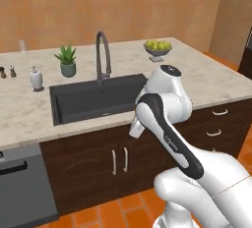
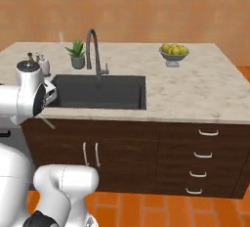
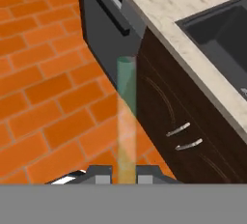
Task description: Take a straw from the drawer in front and place it inside the glass cup on the dining counter.
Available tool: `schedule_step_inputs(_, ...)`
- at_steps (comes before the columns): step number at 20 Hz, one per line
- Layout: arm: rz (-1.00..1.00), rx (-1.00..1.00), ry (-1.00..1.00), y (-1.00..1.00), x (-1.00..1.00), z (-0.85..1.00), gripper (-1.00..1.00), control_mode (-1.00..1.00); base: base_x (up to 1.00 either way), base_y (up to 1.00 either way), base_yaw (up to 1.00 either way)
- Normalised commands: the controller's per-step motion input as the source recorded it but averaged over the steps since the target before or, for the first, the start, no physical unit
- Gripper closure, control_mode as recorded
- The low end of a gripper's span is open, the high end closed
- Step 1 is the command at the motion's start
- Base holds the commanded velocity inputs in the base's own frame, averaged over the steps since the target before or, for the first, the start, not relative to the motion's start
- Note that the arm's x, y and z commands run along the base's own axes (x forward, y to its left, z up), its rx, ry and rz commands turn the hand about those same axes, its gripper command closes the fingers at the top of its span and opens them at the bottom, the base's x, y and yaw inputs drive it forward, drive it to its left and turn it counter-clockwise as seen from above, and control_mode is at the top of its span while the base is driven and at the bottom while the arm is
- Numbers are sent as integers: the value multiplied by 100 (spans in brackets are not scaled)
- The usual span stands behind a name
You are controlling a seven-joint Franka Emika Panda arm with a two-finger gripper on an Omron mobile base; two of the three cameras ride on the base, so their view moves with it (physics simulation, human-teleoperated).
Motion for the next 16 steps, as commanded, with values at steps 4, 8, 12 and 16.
schedule_step_inputs(4, 0, 0, 0, 0, 0, 0, 100, 100, 0, 100, -7)
schedule_step_inputs(8, 0, 0, 0, 0, 0, 0, 100, 100, 0, 100, -4)
schedule_step_inputs(12, 0, 0, 0, 0, 0, 0, 100, 100, 0, 100, -4)
schedule_step_inputs(16, 0, 0, 0, 0, 0, 0, 100, 100, 0, 100, -8)
